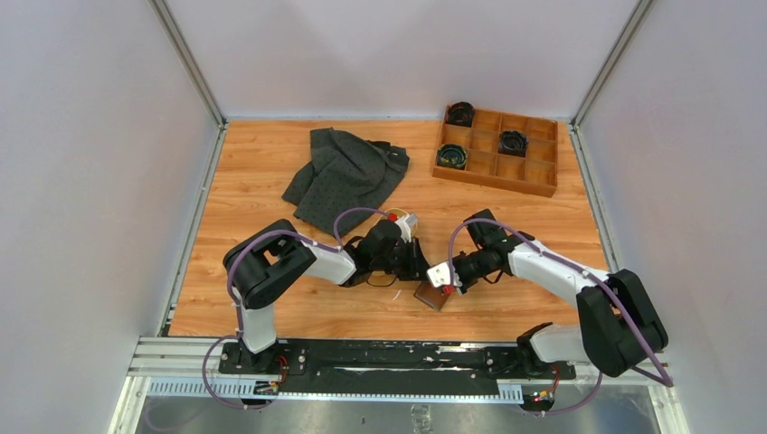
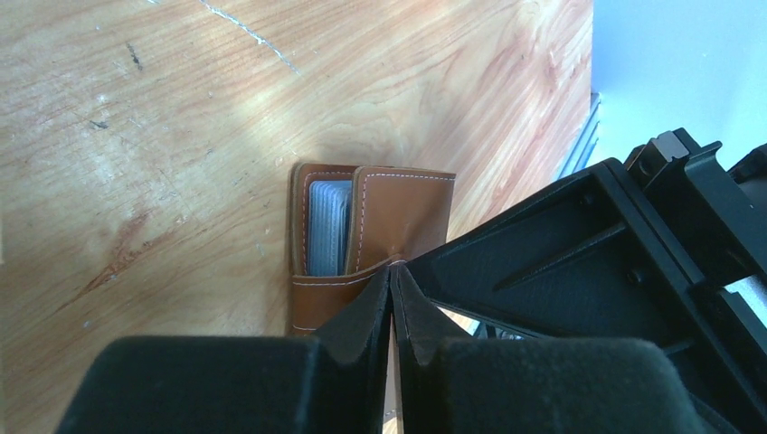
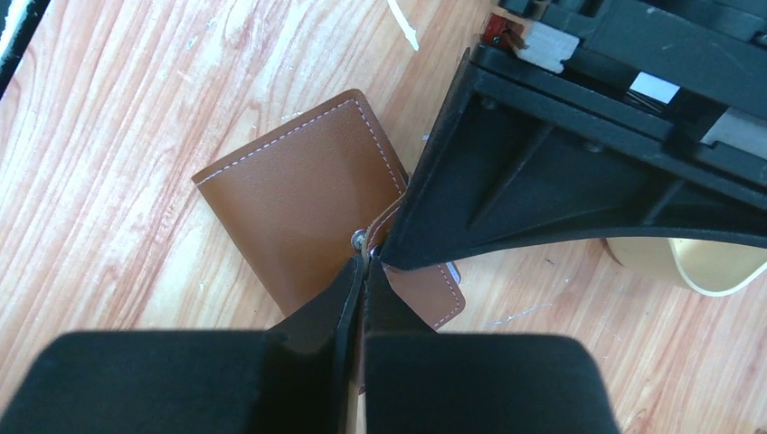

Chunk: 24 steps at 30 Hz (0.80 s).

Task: Put the credit cards into the card holder
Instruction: Close the card holder at the center of the board.

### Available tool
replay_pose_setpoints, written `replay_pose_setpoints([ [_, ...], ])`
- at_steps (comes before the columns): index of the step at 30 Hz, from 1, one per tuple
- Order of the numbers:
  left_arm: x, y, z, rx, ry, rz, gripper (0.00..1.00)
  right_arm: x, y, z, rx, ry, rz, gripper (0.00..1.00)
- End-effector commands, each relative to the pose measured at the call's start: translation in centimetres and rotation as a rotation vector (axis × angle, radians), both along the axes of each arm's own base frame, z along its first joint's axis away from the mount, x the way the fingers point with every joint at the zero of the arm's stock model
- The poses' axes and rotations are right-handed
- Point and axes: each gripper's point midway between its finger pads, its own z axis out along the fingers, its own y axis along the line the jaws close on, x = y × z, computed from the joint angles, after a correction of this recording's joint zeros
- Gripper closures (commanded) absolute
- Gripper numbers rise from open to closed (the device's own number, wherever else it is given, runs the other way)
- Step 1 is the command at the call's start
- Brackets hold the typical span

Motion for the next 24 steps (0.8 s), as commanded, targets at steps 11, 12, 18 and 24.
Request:
replay_pose_setpoints([
  [11, -2.4, 3.8, -4.3, 0.206, 0.061, -0.003, 0.76, -1.4, -0.6, -1.3, -0.04, 0.024, 0.001, 1.0],
  [12, -2.3, 3.9, -4.1, 0.204, 0.056, 0.001, 0.75, -1.4, -0.5, -1.3, -0.038, 0.023, 0.002, 1.0],
  [18, -2.0, 4.6, -3.1, 0.196, 0.02, 0.026, 0.67, -1.4, -0.5, -1.0, -0.036, 0.023, 0.006, 1.0],
  [24, -2.1, 5.5, -1.8, 0.181, -0.015, 0.052, 0.69, -1.3, -0.4, -0.6, -0.029, 0.016, 0.004, 1.0],
])
